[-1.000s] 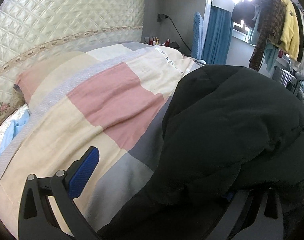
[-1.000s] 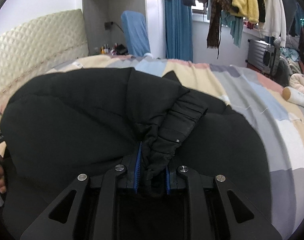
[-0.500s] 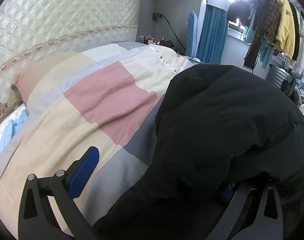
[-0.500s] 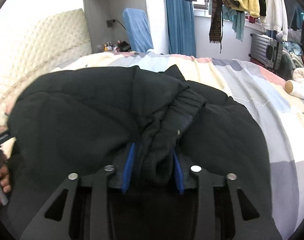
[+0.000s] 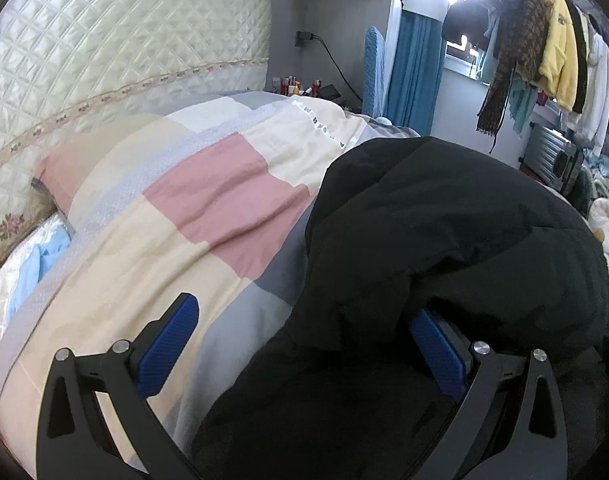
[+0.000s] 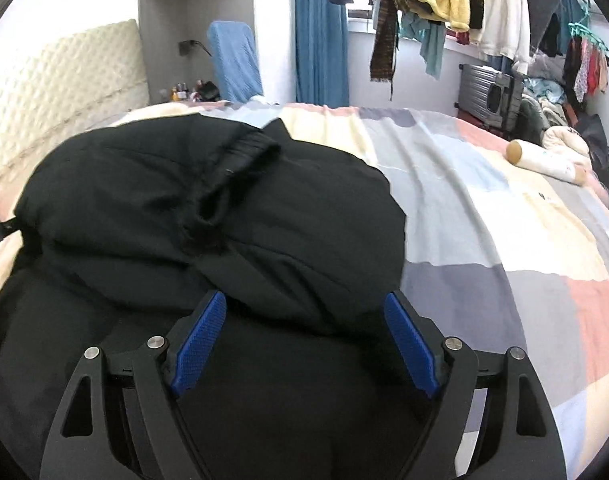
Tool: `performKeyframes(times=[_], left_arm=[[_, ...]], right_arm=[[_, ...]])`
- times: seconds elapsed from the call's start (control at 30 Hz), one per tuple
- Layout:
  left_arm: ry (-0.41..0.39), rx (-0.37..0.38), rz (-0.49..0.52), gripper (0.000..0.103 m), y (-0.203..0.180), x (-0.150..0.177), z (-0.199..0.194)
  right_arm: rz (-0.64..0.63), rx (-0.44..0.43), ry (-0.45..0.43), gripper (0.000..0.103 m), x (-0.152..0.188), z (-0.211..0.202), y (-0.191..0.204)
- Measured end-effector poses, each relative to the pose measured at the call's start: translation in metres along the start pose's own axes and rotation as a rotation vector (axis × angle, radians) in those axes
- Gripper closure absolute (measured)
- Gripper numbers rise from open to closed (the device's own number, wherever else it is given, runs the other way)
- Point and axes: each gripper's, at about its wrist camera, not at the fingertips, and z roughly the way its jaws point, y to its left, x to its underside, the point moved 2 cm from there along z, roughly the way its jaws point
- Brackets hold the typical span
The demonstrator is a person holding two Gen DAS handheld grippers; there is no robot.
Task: Fold large clothes
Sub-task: 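Grasp the black jacket hem with the right gripper while the left gripper grasps it too, then lift the gripped hem up off the bed with both grippers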
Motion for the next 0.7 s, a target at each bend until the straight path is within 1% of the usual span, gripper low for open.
performKeyframes(times=[0.17, 0.27, 0.37, 0.43, 0.47, 0.53, 0.57, 0.63, 0.7], left_arm=[[0.030, 0.006, -0.002, 0.001, 0.000, 0.016, -0.010], [0.053, 0.021, 0.009, 0.001, -0.003, 0.024, -0.018], [0.063, 0.044, 0.015, 0.001, -0.008, 0.028, -0.025], [0.059, 0.051, 0.027, 0.001, -0.013, 0.030, -0.028], [0.056, 0.053, 0.035, 0.001, -0.016, 0.031, -0.028], [0.055, 0.065, 0.044, 0.001, -0.021, 0.033, -0.028], [0.056, 0.072, 0.044, 0.001, -0.022, 0.033, -0.027], [0.057, 0.079, 0.051, 0.001, -0.026, 0.034, -0.027], [0.055, 0.079, 0.058, 0.001, -0.028, 0.035, -0.026]], right_arm=[[-0.002, 0.013, 0.025, 0.023, 0.003, 0.021, -0.011], [-0.013, 0.019, 0.003, 0.024, 0.002, 0.023, -0.014], [-0.041, 0.044, -0.017, 0.031, 0.002, 0.028, -0.013], [-0.063, 0.065, -0.012, 0.045, 0.001, 0.035, -0.011], [-0.068, 0.067, -0.007, 0.049, 0.001, 0.039, -0.011], [-0.077, 0.061, 0.010, 0.065, 0.000, 0.045, -0.010], [-0.082, 0.054, 0.025, 0.068, 0.000, 0.047, -0.008], [-0.067, 0.045, 0.026, 0.080, -0.001, 0.046, -0.009], [-0.018, 0.037, 0.001, 0.084, -0.004, 0.040, -0.016]])
